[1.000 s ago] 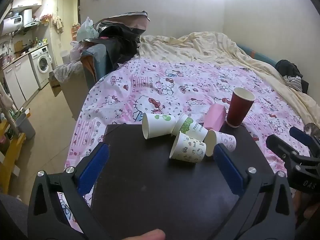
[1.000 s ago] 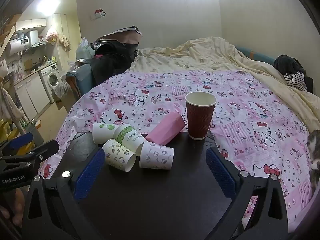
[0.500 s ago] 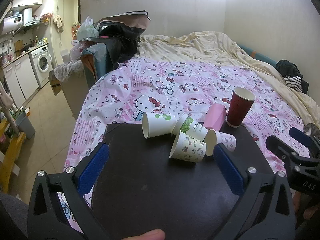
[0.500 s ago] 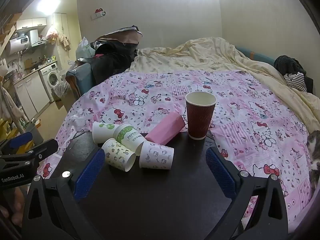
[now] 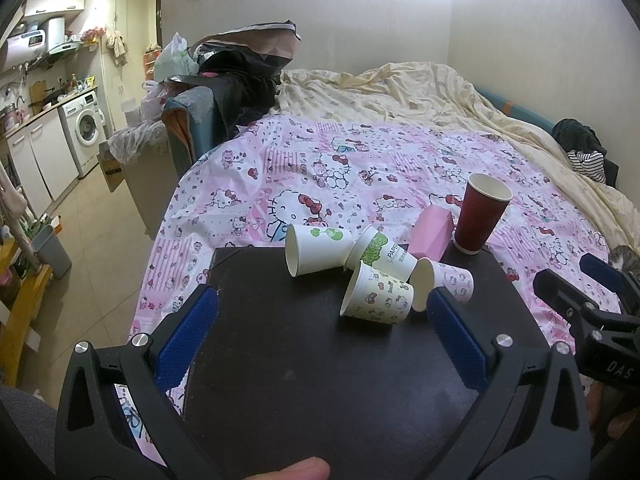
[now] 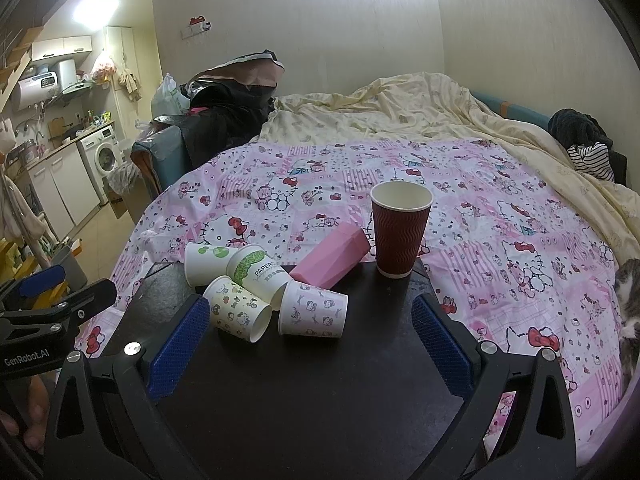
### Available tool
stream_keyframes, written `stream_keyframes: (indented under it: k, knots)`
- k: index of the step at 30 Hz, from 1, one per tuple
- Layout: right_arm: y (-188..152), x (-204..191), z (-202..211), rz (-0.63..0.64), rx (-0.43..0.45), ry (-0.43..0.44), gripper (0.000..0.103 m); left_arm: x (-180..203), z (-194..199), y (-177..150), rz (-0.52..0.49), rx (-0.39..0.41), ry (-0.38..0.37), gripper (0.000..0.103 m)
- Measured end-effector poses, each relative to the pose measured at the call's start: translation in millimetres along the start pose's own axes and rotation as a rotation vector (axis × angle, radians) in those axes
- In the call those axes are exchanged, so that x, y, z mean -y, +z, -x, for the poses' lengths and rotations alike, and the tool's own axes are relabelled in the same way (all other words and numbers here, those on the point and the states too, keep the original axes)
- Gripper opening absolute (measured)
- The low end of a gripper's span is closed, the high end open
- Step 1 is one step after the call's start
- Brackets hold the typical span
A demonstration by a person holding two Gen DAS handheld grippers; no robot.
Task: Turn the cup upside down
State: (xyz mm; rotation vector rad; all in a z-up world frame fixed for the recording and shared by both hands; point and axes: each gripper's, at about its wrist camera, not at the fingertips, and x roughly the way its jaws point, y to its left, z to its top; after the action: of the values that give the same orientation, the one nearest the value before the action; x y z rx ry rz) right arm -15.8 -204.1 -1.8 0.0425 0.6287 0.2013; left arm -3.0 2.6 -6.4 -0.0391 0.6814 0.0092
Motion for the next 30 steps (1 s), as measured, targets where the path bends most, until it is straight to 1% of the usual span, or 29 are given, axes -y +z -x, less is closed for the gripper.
stream_keyframes:
  k: [3, 30]
  knots:
    - [-4.2, 2.0, -3.5, 0.000, 0.000, 0.001, 0.103, -2.8, 0.7, 1.9, 0.000, -0.003, -0.003, 0.103]
    - [-2.7, 1.5, -2.9, -0.005, -0.002, 0.004, 0.103, -5.1, -1.7, -0.8, 0.002, -0.004, 0.004, 0.103]
